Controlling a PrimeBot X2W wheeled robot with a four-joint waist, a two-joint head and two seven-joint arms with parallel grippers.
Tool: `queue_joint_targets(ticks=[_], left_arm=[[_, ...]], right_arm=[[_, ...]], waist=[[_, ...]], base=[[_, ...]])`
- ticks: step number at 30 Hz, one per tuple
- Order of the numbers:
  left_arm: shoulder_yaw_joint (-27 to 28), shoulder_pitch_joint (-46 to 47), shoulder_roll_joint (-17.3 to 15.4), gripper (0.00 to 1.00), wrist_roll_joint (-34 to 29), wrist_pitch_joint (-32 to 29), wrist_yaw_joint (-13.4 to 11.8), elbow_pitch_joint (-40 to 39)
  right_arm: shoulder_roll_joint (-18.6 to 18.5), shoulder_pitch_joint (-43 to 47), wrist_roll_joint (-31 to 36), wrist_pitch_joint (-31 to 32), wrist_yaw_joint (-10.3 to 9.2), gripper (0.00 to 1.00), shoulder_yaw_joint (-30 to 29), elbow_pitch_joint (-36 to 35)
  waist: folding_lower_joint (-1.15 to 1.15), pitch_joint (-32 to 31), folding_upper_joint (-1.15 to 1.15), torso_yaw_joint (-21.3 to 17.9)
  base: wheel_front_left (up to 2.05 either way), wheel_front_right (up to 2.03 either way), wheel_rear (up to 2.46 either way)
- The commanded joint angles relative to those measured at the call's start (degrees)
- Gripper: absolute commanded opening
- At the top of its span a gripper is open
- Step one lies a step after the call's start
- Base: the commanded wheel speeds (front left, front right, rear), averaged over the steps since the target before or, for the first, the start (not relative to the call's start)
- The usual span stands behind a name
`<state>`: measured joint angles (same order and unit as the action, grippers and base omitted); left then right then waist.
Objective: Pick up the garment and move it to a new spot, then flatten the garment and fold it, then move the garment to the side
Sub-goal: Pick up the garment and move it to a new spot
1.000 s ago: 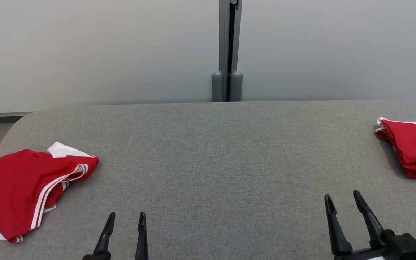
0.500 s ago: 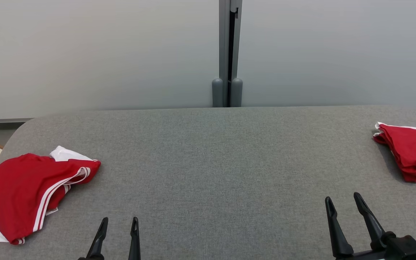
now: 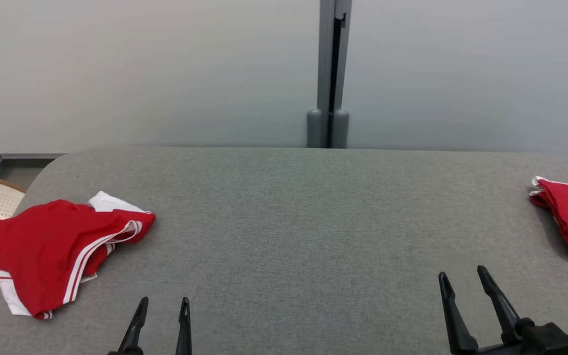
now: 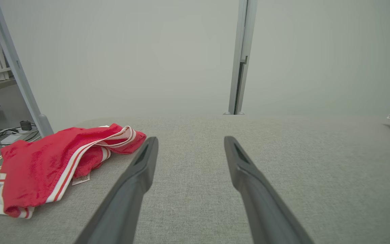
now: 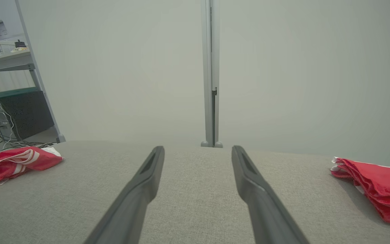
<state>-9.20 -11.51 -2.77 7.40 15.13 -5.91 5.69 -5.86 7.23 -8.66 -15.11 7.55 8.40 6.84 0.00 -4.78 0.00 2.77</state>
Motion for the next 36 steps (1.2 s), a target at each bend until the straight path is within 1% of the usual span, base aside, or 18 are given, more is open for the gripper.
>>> queue_joint_targets(ticks=[1, 5, 11, 16, 19, 24, 30, 33, 36], left_arm=[[0.31, 0.53, -0.23, 1.0, -0.26, 0.01, 0.16, -0.06], [1.01, 0.14, -0.23, 1.0, -0.24, 0.01, 0.07, -0.09], [2.88, -0.44, -0.23, 1.0, -0.88, 0.01, 0.26, -0.57], [3.48, -0.63, -0.22, 1.0, -1.21, 0.01, 0.93, -0.74], [3.79, -0.94, -0.22, 1.0, -1.35, 0.01, 1.1, -0.87], [4.2, -0.67, -0.2, 1.0, -0.36, 0.01, -0.05, -2.01], [4.32, -0.89, -0.21, 1.0, 0.27, 0.01, -1.13, -2.93], [4.3, -0.61, -0.21, 1.0, 0.34, 0.01, -1.25, -3.09], [4.16, 0.29, -0.21, 1.0, 0.27, 0.01, -0.83, -3.12]], right_arm=[[-0.01, 0.38, -0.21, -0.05, -0.13, 1.0, 0.13, 0.08], [0.34, 0.43, -0.85, -0.05, -0.12, 1.0, 2.02, 0.41], [0.52, 0.61, -1.59, -0.05, -0.13, 1.0, 3.64, 0.53], [0.63, 0.78, -1.81, -0.05, -0.12, 1.0, 3.35, 0.43], [0.81, 0.7, -1.81, -0.04, -0.12, 1.0, 3.62, 0.5], [0.17, -1.26, -1.94, -0.04, -0.13, 1.0, 5.07, 0.89], [-0.38, -2.49, -2.27, -0.05, -0.13, 1.0, 6.06, 1.42], [-0.55, -2.7, -2.29, -0.05, -0.13, 1.0, 6.02, 1.51], [-0.6, -2.72, -2.29, -0.05, -0.13, 1.0, 6.0, 1.45]], waist=[[0.0, 0.0, 0.0, 1.49], [0.0, -0.29, 0.0, 5.86], [0.0, -0.77, 0.0, 13.48], [0.0, -0.96, 0.0, 19.3], [0.0, -0.82, 0.0, 21.91], [0.0, 1.07, 0.0, 23.84], [0.0, 2.3, 0.0, 24.89], [0.0, 2.62, 0.0, 25.13], [0.0, 2.76, 0.0, 25.2]], base=[[0.0, 0.0, 0.0], [0.0, 0.0, 0.0], [0.0, 0.0, 0.0], [0.0, 0.0, 0.0], [0.0, 0.0, 0.0], [0.0, 0.0, 0.0], [0.0, 0.0, 0.0], [0.0, 0.0, 0.0], [0.0, 0.0, 0.0]])
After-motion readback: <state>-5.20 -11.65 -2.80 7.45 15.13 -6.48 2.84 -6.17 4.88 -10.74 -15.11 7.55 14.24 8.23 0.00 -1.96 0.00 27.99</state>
